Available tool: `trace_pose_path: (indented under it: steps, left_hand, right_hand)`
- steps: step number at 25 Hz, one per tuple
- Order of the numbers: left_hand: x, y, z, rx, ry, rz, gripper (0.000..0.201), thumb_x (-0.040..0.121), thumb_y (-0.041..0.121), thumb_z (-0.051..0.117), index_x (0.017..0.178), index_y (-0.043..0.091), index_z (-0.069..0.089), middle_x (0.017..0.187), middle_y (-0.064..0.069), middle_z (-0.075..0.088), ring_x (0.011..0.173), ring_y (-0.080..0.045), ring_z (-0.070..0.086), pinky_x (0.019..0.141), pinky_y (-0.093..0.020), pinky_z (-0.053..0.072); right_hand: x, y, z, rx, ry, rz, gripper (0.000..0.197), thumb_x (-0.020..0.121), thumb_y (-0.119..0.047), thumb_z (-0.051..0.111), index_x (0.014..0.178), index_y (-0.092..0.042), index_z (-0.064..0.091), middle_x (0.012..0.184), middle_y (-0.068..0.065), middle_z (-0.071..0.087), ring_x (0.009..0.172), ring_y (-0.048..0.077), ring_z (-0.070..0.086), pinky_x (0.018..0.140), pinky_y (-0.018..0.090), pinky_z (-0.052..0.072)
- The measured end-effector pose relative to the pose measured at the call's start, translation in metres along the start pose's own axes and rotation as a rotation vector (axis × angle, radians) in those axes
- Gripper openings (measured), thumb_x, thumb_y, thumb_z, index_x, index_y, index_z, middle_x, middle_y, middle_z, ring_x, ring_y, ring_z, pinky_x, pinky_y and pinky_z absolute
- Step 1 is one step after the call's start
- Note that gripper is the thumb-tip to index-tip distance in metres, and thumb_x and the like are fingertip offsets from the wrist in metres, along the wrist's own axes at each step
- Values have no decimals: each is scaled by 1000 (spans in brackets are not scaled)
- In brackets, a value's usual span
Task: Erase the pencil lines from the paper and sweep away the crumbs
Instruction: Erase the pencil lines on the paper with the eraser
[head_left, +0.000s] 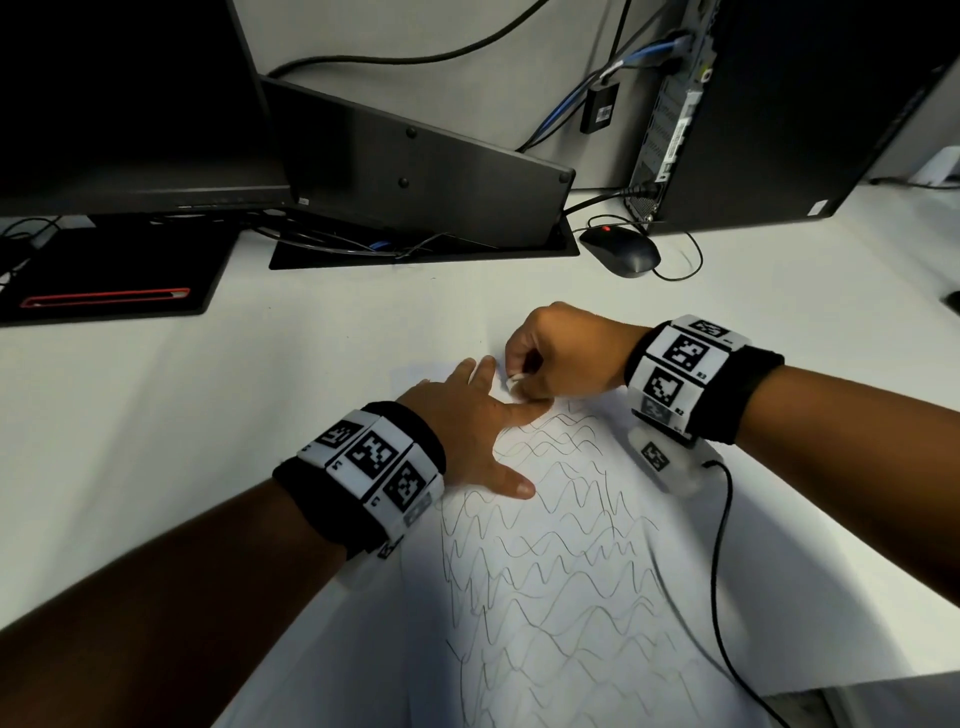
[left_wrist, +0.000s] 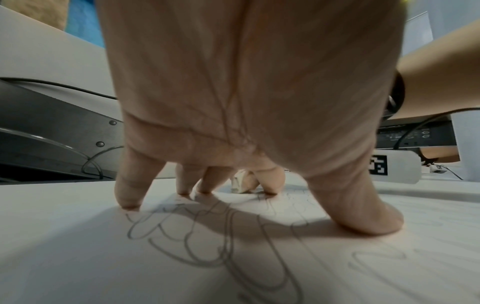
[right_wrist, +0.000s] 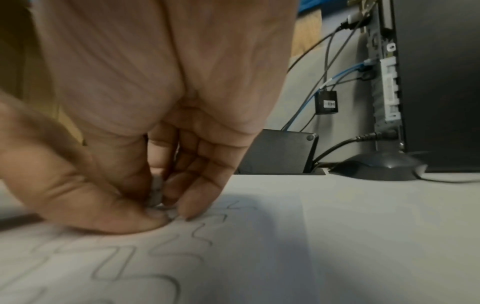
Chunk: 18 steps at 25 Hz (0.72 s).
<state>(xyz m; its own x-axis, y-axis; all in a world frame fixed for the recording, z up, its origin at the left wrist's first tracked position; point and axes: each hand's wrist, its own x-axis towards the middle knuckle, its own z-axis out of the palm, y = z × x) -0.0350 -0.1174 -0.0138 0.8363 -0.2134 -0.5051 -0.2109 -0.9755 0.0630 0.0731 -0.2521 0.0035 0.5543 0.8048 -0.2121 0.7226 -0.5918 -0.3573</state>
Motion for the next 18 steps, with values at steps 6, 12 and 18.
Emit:
trace_pose_path:
  steps: [6,12,18]
  left_hand:
    - [1,-1,0,3,-9,-5,92,81,78,51,150,56,-8,164,-14,-15,152,-28,-12,117,-52,24]
    - [1,-3,-1,-9,-11,-5,92,81,78,52,149,57,-7,164,-13,-16,152,-27,-13,116,-52,24]
    - [-1,-5,1,-16,11,-1,92,80,78,53,149,59,-5,165,-10,-14,152,-26,-11,116,-52,27]
  right_hand:
    - [4,3,-1,-33,22,-18,6,82,-23,68,84,-19,73,72,-12,64,69,6,59,60,17,43]
    - [3,4,-1,-46,62,3,6,82,-22,68,83,-18,73,67,-13,60,64,2,53,62,22,42]
    - [1,18,0,69,134,42,9,87,-17,64,86,-19,73,68,-13,63,66,0,56,71,24,46]
